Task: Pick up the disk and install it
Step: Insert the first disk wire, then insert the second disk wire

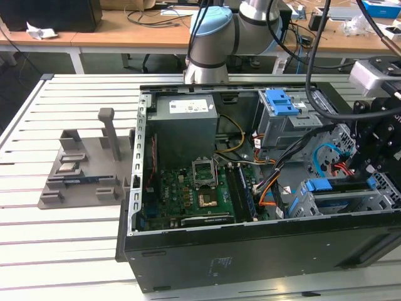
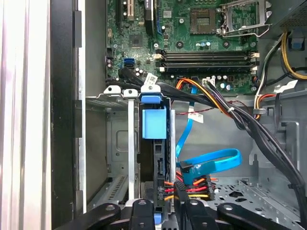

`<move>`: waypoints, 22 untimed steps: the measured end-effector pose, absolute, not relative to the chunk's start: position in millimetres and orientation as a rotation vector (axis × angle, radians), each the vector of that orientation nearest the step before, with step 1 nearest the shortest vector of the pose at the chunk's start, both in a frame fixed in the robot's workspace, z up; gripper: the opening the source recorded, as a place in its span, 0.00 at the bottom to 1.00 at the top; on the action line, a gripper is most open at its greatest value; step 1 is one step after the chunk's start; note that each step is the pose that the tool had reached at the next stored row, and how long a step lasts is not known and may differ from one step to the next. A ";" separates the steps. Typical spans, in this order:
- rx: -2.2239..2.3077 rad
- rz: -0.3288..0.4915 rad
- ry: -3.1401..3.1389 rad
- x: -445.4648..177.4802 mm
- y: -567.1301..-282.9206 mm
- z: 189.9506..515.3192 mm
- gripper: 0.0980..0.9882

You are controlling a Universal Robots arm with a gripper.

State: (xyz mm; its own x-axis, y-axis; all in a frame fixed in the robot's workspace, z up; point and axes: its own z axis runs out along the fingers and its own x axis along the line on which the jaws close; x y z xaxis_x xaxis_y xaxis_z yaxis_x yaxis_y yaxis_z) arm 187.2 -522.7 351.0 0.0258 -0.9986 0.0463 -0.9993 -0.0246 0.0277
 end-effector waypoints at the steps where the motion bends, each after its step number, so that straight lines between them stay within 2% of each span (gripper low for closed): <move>1: 2.212 0.022 -2.156 187.2 -522.2 354.1 0.22; 4: 2.210 0.026 -2.155 187.2 -520.3 369.9 0.01; 7: 2.209 0.026 -2.155 187.2 -520.1 381.8 0.01; 16: 2.209 0.026 -2.155 187.2 -520.1 382.8 0.01; 17: 2.210 0.026 -2.155 187.2 -520.1 382.9 0.15; 18: 2.209 0.026 -2.155 187.2 -520.1 382.9 0.15; 19: 2.210 0.026 -2.155 187.2 -520.1 382.9 0.22; 20: 2.210 0.026 -2.155 187.2 -520.0 382.9 0.22; 21: 2.210 0.026 -2.155 187.1 -520.0 383.0 0.30; 22: 2.210 0.027 -2.154 185.6 -519.8 383.0 0.30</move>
